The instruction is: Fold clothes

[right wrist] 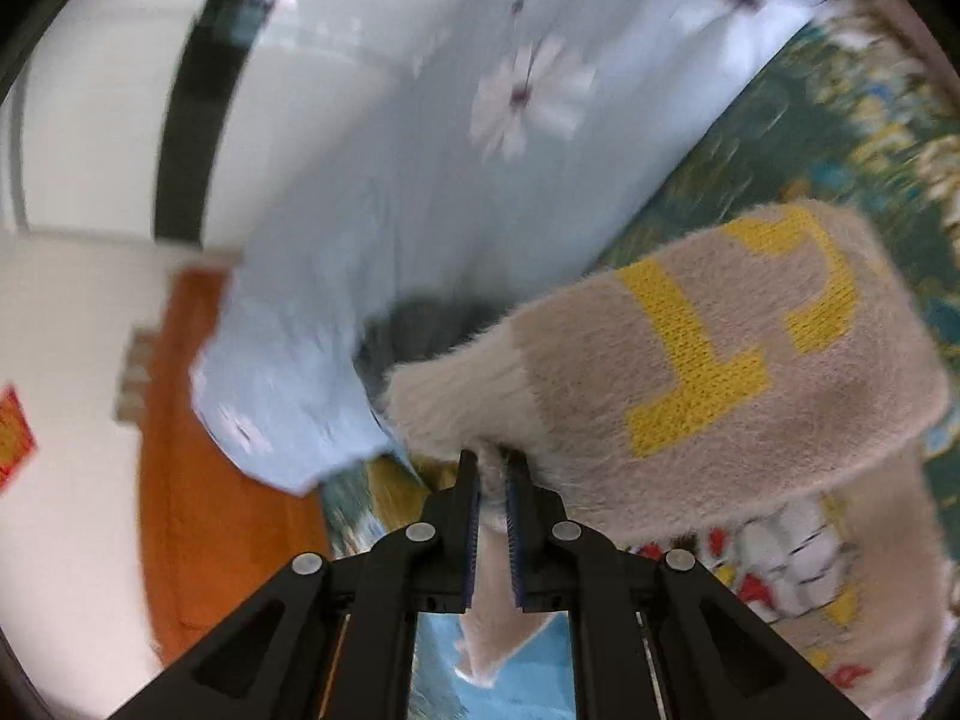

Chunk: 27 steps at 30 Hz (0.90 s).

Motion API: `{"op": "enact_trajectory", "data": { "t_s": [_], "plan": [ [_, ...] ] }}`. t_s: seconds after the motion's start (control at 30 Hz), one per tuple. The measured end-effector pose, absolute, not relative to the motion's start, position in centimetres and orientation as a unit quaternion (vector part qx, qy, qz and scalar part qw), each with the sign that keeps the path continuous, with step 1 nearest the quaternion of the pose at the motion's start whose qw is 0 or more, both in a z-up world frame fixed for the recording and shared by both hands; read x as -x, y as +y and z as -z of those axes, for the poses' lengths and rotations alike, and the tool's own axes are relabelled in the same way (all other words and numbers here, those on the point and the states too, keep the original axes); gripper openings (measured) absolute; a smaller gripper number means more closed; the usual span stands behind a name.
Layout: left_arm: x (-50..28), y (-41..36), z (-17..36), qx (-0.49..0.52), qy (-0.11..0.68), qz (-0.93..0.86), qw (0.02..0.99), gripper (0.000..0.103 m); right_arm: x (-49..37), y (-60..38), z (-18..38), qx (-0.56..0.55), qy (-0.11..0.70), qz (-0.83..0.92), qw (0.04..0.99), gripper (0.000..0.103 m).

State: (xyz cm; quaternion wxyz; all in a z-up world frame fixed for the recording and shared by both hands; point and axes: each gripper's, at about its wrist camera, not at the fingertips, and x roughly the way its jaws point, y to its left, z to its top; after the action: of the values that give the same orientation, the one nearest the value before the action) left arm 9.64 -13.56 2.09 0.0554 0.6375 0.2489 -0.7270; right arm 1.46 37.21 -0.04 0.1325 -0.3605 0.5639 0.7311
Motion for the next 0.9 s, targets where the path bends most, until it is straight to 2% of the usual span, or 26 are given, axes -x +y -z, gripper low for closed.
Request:
{"op": "enact_trajectory", "data": {
  "t_s": [0.3,0.4,0.47,0.5,0.53,0.63,0.9],
  "plan": [
    [-9.7,-18.3,2.5,-0.654,0.294,0.692,0.081,0.044,6.5,31.1,6.4,0.490,0.480,-0.711,0.154,0.010],
    [-9.5,-18.8,4.0,-0.659,0.304,0.683,0.082,0.044,7.7,30.2,7.4,0.515,0.465,-0.705,0.147,0.013],
    [-9.4,-19.3,5.1,-0.659,0.322,0.675,0.084,0.047,7.4,30.1,7.2,0.521,0.464,-0.703,0.139,0.025],
    [-9.4,-19.5,5.6,-0.657,0.334,0.671,0.085,0.050,7.1,30.1,6.8,0.522,0.459,-0.706,0.135,0.038],
    [-9.4,-19.8,6.1,-0.655,0.346,0.666,0.087,0.051,6.5,30.1,6.1,0.521,0.448,-0.714,0.135,0.042],
    [-9.2,-20.7,8.4,-0.648,0.384,0.651,0.099,0.052,3.9,30.5,3.8,0.510,0.434,-0.729,0.141,0.043],
    [-8.2,-22.2,15.2,-0.637,0.466,0.597,0.146,0.053,-8.1,32.8,-0.1,0.503,0.457,-0.701,0.215,0.049]
  ]
}}
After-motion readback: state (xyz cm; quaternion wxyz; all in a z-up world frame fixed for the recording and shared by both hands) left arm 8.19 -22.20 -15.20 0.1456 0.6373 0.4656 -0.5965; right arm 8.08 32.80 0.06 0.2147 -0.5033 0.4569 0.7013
